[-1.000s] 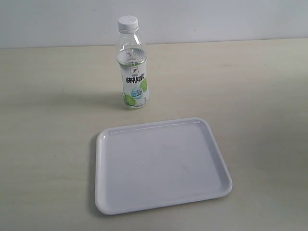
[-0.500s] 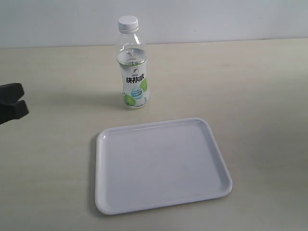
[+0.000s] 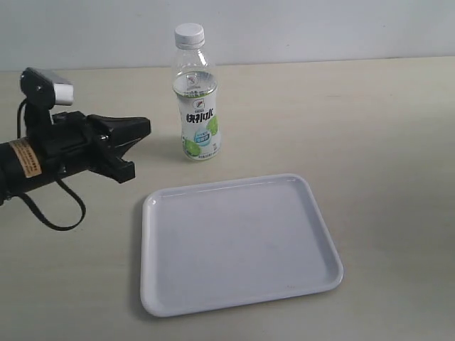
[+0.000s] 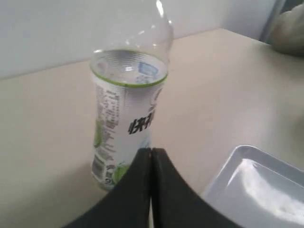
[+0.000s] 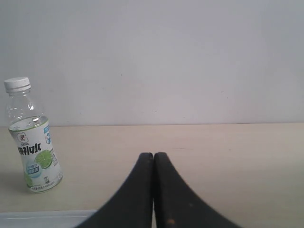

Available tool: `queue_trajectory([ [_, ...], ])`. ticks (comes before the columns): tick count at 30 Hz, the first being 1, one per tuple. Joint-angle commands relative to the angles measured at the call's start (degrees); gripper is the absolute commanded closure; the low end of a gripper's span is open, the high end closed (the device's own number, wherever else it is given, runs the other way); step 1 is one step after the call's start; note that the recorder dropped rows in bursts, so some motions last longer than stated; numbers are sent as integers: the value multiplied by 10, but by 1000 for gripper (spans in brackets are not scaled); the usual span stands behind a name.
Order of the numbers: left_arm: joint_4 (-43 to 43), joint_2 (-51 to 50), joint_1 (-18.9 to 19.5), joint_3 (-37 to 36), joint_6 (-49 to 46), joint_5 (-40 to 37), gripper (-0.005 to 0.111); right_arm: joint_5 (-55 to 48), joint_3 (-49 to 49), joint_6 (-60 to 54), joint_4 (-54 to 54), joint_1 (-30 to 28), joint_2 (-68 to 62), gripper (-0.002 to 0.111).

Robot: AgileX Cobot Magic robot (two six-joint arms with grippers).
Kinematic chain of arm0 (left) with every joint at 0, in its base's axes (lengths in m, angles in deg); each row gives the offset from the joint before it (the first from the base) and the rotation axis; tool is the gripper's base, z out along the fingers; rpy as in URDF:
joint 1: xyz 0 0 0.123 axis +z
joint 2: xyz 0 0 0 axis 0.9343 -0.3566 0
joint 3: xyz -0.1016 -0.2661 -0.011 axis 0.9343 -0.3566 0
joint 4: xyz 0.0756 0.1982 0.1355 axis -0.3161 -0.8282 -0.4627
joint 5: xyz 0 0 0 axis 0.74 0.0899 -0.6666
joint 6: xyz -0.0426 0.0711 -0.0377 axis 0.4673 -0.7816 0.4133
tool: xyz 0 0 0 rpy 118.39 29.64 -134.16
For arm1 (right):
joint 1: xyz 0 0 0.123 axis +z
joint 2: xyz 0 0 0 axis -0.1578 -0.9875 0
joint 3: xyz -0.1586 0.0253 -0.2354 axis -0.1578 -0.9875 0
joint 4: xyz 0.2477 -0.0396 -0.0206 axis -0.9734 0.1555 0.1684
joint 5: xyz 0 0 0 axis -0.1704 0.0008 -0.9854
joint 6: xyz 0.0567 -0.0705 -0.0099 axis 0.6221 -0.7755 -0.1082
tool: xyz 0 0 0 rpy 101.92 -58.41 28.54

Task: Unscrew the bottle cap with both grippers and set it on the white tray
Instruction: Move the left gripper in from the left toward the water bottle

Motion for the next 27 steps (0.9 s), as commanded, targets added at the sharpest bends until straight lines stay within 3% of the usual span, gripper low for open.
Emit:
queue_trajectory([
  [1,-97,-61,0,64,-6,20,107,2,-3,0,2,-3,4,108],
  [5,-140,-110,0,98,-1,57,107,2,-3,0,2,-3,4,108],
  [10,-134,-127,0,127,-82,34,107,2,-3,0,2,-3,4,108],
  [15,-145,-132,0,136,-77,36,107,2,-3,0,2,-3,4,108],
  [21,-92,-164,0,138,-110,43,107,2,-3,0,2,-3,4,108],
  [27,-183,-167,26,138,-106,87,107,2,-3,0,2,-3,4,108],
])
